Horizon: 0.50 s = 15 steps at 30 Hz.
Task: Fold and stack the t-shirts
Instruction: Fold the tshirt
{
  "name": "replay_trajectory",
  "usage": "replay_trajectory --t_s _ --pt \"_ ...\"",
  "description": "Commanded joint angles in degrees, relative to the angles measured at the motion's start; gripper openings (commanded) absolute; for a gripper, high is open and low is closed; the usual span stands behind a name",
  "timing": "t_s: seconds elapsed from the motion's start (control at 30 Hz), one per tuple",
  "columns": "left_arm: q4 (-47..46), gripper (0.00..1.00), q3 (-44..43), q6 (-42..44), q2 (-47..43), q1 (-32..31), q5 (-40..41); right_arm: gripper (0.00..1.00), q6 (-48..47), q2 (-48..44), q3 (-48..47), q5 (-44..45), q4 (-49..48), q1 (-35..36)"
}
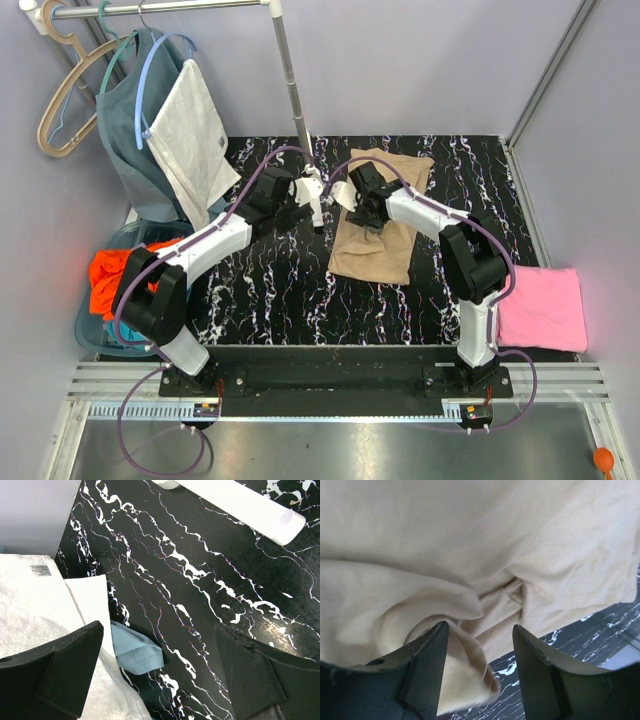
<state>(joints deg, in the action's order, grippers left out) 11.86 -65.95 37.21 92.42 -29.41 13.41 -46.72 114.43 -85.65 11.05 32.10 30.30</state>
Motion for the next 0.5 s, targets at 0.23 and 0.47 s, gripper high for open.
replay_trajectory --t_s 0.23,0.47 --pt "-4.2 0.99 0.8 0.0 -0.4 0.3 -1.1 0.61 1.6 0.3 -2.8 10.4 -9.1 -1.5" --pt "-5.1 0.99 1.8 0.6 -1.1 0.2 -0.3 0.63 4.3 -8.3 3.0 8.2 -5.5 -1.4"
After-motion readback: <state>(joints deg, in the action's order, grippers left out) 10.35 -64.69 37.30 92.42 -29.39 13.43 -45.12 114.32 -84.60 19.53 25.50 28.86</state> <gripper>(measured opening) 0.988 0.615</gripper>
